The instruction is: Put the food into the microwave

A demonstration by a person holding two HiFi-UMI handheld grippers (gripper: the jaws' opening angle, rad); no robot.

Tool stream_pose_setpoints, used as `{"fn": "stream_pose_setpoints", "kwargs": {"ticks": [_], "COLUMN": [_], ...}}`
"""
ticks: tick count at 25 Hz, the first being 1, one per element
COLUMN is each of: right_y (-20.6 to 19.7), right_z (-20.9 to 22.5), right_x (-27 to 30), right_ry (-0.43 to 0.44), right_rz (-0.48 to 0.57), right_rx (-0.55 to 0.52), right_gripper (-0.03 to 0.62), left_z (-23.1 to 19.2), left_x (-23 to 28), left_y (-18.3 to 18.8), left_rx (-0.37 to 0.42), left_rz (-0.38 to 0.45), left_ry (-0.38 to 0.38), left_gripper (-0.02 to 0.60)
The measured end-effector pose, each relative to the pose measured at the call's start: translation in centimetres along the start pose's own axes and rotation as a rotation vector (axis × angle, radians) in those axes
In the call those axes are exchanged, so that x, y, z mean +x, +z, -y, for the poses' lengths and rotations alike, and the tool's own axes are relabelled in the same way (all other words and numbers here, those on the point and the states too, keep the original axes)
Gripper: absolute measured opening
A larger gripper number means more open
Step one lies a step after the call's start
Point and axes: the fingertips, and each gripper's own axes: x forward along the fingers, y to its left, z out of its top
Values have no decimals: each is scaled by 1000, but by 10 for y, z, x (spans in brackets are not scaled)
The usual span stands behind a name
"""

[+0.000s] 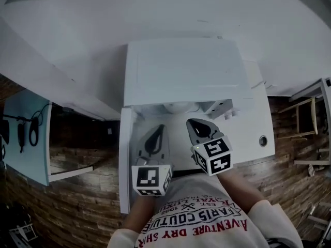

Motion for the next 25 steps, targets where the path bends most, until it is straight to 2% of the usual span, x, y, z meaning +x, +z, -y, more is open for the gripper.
{"fn": "stream_pose_setpoints", "kwargs": {"ticks": [5, 11, 16, 25], "right_y": [58, 89, 90, 86], "right_z": [-15, -23, -21, -19], "right_x": [-46, -79, -86, -83], "right_ry": [-22, -68, -70, -72], "right_rz": [271, 405, 434, 408], "right_rx": [-25, -74, -69, -77], "right_gripper": [12, 11, 11, 11], "left_z": [7, 18, 30, 35], "left_x": [-13, -28, -33, -35], "left_y": [46, 84, 88, 85], "left_rx": [107, 150, 157, 145], "left_rz": [96, 193, 204, 201], "left_ry": [-4, -14, -42, -61], "left_gripper": [3, 3, 3, 3]}}
